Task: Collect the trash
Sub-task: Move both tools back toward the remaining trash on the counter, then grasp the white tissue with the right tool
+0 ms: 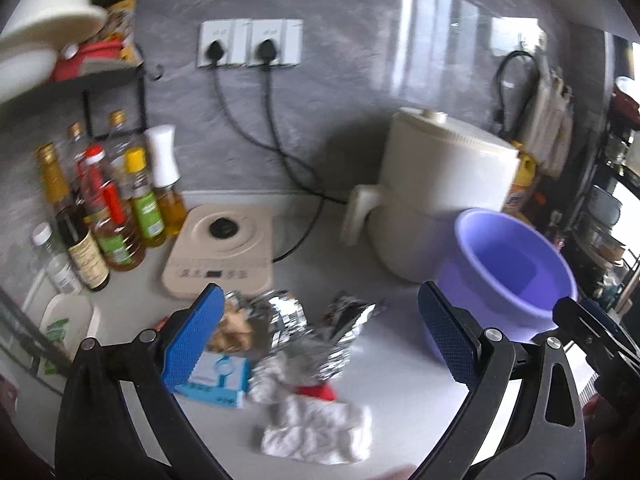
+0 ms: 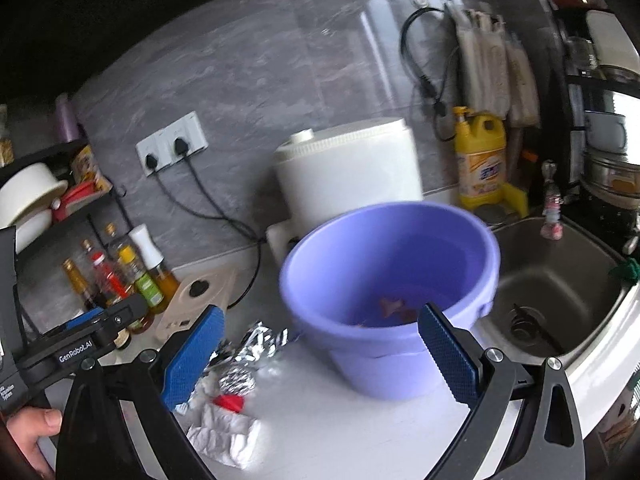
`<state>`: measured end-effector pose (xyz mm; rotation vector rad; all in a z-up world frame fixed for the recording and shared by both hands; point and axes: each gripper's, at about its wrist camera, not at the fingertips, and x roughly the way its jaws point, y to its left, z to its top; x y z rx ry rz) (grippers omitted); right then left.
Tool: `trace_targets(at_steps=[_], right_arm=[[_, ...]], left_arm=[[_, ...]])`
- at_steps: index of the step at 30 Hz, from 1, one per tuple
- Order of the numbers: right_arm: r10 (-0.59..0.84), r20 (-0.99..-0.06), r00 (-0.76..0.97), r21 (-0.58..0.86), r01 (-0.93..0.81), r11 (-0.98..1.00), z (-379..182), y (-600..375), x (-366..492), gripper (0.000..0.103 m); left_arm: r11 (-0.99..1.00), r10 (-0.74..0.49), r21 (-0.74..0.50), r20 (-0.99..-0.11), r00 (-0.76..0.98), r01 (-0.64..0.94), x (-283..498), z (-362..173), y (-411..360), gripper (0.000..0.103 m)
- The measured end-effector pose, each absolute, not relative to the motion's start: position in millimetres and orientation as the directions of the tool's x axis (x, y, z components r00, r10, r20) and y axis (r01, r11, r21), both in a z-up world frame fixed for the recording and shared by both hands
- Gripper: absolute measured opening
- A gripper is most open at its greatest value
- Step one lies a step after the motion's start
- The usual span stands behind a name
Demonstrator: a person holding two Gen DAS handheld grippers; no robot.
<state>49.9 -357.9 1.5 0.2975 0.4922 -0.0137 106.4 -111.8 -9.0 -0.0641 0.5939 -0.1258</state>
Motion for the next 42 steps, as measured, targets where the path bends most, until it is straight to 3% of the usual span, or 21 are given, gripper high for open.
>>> trace_targets(at_steps=[14, 17, 23, 31, 36, 39, 42], right_arm=[[0.158, -0.587, 0.794, 0.254, -0.005, 0.967, -39, -303, 70, 0.093], [0.183, -0.630, 0.755, 0.254, -0.023, 0.967, -52, -294, 71, 0.086], [0.225, -0.691, 0.687, 0.253, -0.061, 0.966, -76, -276, 71, 0.077], [0.287, -0.753, 0.592, 0.285, -0.099, 0.953, -112, -253, 78, 0.066], [0.315, -0.774, 0.549, 0.304, -0.114, 0.946, -129, -241, 81, 0.060], [0.320, -0.784, 0.532, 0.298, -0.130, 0.946, -136, -234, 82, 0.052], [0.322, -0.798, 0.510, 0.294, -0.138, 0.946, -144, -230, 83, 0.034]], left_arm=[[0.993, -0.076, -0.118, -0.653, 0.753, -0.002, 107, -62, -49, 0.096], [0.991, -0.089, -0.137, -0.671, 0.736, -0.006, 108, -76, -43, 0.095], [0.986, -0.116, -0.168, -0.706, 0.699, -0.007, 111, -101, -40, 0.081], [0.980, -0.156, -0.200, -0.748, 0.645, 0.006, 113, -127, -33, 0.057], [0.982, -0.149, -0.188, -0.764, 0.628, 0.004, 110, -133, -30, 0.053], [0.986, -0.135, -0.169, -0.772, 0.621, 0.004, 109, -134, -31, 0.051], [0.988, -0.127, -0.157, -0.778, 0.615, 0.005, 110, -136, -33, 0.051]])
